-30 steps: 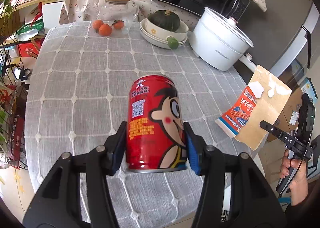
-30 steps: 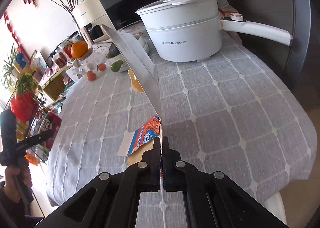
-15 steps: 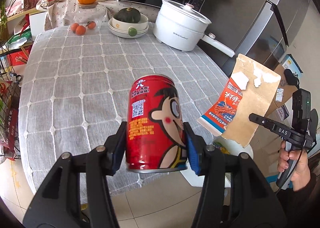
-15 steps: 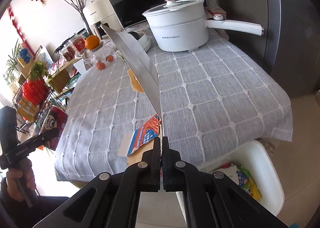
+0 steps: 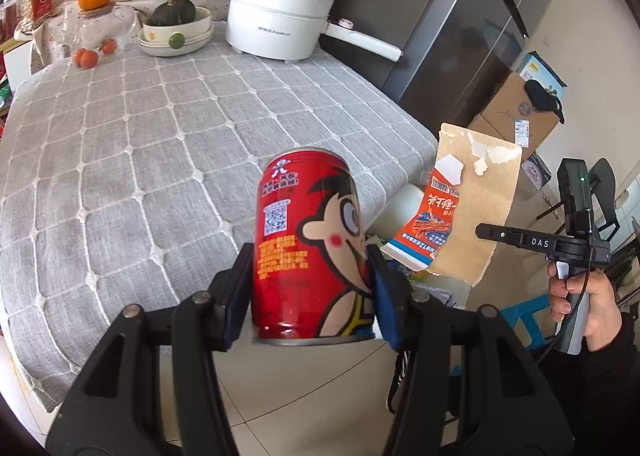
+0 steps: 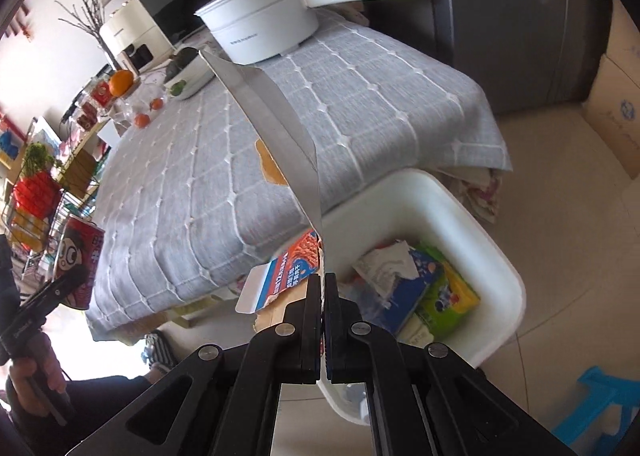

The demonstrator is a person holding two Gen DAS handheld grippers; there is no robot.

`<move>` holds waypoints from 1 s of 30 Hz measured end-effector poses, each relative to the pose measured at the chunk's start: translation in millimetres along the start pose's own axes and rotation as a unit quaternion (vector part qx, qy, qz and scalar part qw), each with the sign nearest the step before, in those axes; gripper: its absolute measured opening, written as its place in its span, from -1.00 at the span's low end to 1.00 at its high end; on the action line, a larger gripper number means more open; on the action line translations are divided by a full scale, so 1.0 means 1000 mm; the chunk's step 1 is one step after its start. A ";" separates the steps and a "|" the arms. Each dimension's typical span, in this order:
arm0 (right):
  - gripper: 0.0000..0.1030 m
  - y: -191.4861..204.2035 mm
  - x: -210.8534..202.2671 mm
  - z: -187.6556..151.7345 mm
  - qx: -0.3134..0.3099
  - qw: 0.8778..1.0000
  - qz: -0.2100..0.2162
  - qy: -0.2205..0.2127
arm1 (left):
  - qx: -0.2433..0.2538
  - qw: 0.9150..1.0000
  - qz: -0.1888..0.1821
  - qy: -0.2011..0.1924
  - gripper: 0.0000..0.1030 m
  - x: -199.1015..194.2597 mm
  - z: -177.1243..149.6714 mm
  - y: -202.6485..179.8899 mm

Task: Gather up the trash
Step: 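Carry the red can and cardboard over the bin and release both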

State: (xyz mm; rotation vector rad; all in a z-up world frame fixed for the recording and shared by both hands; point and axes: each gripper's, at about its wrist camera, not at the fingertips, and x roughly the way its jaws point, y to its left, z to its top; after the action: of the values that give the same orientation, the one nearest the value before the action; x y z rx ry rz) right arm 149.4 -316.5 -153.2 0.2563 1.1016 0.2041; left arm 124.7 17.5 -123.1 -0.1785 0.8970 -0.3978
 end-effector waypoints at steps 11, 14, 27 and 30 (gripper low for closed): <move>-0.96 -0.062 0.003 -0.023 0.067 0.996 -0.042 0.028 | 0.048 0.999 -0.013 0.018 0.07 0.024 -0.003 -0.040; -0.89 -0.069 0.005 -0.024 0.078 0.996 -0.041 0.031 | 0.059 0.998 -0.015 0.020 0.07 0.028 -0.005 -0.048; 0.07 -0.081 -0.012 -0.025 0.097 0.994 -0.055 0.016 | 0.101 0.994 -0.026 0.037 0.07 0.058 -0.007 -0.085; 0.13 -0.081 -0.014 -0.026 0.089 0.994 -0.063 0.015 | 0.115 0.992 -0.030 0.043 0.07 0.071 -0.007 -0.097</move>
State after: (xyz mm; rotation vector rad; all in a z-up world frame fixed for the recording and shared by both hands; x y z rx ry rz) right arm 122.5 -395.2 -177.5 0.3435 1.1639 -0.0030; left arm 133.2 -99.8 -148.4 0.0246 0.9249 -0.5640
